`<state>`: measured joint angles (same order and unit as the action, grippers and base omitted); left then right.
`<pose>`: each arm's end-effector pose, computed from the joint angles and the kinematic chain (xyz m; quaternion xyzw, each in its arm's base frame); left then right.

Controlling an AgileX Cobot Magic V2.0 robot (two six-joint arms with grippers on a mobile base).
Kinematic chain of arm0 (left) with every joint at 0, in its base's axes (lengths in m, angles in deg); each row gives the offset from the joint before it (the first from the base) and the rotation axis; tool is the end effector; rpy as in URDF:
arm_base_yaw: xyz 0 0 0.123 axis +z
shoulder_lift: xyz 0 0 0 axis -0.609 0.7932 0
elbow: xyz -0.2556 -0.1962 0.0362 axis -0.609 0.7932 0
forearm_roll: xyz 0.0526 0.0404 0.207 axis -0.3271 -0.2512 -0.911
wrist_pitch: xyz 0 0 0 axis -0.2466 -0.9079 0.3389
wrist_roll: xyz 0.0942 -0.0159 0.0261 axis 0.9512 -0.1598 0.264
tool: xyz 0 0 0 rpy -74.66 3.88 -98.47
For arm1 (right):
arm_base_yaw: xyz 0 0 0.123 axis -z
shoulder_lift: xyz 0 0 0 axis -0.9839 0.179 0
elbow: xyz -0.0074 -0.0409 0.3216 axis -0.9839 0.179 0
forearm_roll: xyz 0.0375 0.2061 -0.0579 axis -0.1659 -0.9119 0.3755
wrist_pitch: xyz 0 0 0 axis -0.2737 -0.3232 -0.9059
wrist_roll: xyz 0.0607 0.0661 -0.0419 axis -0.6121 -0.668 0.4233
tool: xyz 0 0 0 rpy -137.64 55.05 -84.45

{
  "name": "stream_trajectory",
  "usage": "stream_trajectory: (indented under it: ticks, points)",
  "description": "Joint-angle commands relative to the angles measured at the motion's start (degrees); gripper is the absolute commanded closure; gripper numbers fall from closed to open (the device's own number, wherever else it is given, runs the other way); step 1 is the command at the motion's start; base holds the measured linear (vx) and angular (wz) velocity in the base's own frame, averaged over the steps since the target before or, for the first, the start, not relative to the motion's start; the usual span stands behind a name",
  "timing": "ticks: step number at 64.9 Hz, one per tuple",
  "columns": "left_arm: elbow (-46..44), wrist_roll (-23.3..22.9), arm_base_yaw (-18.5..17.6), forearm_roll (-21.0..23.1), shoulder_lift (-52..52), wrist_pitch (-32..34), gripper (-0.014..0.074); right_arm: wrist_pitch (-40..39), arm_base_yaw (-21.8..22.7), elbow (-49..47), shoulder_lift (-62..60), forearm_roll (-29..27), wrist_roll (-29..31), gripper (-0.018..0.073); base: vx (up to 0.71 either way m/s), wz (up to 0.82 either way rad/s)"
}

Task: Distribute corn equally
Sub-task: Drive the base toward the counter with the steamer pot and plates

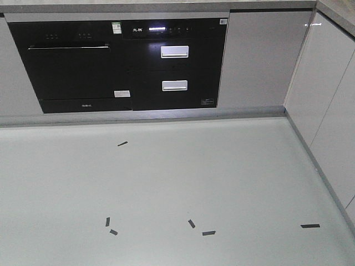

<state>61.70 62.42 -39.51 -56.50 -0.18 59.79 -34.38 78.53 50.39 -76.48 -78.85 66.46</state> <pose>-0.0100 0.0003 0.2066 0.0015 0.6777 -0.0240 0.7350 -0.0109 -0.0004 0.2130 -0.0042 0.6506 0.0093 0.7594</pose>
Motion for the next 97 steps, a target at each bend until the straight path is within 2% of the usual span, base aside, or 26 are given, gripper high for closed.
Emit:
stream_trajectory:
  ticks: [1, 97]
  points:
    - [0.85, -0.07, 0.07, 0.52, -0.96, 4.3, 0.0603, -4.35, 0.29, 0.45, 0.59, 0.17, 0.11, 0.057, 0.01, 0.01]
    - [0.85, -0.07, 0.07, 0.52, -0.96, 4.3, 0.0603, -4.35, 0.29, 0.45, 0.59, 0.17, 0.11, 0.057, 0.09, 0.03]
